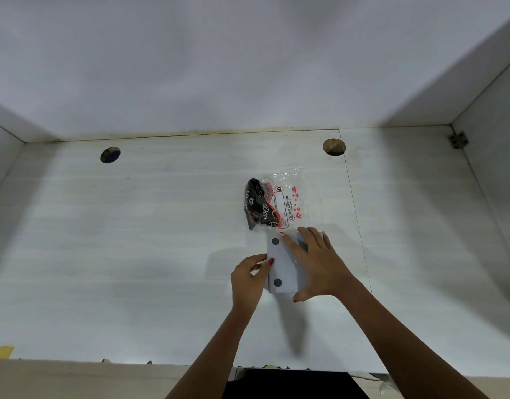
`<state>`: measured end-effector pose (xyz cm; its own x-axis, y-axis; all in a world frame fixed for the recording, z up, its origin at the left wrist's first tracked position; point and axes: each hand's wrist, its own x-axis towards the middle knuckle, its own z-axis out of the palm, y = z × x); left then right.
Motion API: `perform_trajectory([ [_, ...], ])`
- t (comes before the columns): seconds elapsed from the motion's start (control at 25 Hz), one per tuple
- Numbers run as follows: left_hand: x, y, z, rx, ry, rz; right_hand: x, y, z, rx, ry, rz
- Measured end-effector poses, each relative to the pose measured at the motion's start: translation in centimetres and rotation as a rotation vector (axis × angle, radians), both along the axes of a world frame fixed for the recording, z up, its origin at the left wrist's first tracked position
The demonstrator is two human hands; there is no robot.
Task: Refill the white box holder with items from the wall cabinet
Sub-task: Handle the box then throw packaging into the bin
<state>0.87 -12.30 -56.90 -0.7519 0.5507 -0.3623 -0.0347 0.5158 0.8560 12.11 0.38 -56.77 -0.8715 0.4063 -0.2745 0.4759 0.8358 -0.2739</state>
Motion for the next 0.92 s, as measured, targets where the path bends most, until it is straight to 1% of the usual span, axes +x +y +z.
perform_trajectory([
  [0.12,0.1,0.3,0.3,0.002,0.065,0.019,0.0,-0.2,-0.4,-0.022,0.036,-0.049],
  [0.28,0.2,0.6,0.6,-0.018,0.179,-0.033,0.2,-0.3,-0.5,-0.032,0.026,-0.069],
  [0.44,0.3,1.3,0.7,-0.015,0.112,0.024,0.1,-0.1,-0.7,0.038,0.026,-0.097],
  [0.56,0.5,1.8,1.0,-0.014,0.124,0.036,-0.1,0.6,-1.0,0.004,0.108,-0.052],
  [0.64,0.4,2.2,1.0,-0.034,0.116,0.051,-0.1,1.1,-1.2,-0.019,0.114,-0.05],
  [0.72,0.3,2.6,0.7,-0.071,0.091,0.059,0.1,1.3,-1.8,-0.015,0.082,-0.032],
  [0.8,0.3,2.9,0.6,-0.117,0.104,0.052,0.1,1.4,-2.4,-0.033,0.045,-0.005],
  [0.92,-0.2,3.3,0.8,-0.182,0.09,0.023,0.3,1.4,-2.9,-0.062,0.059,-0.016],
])
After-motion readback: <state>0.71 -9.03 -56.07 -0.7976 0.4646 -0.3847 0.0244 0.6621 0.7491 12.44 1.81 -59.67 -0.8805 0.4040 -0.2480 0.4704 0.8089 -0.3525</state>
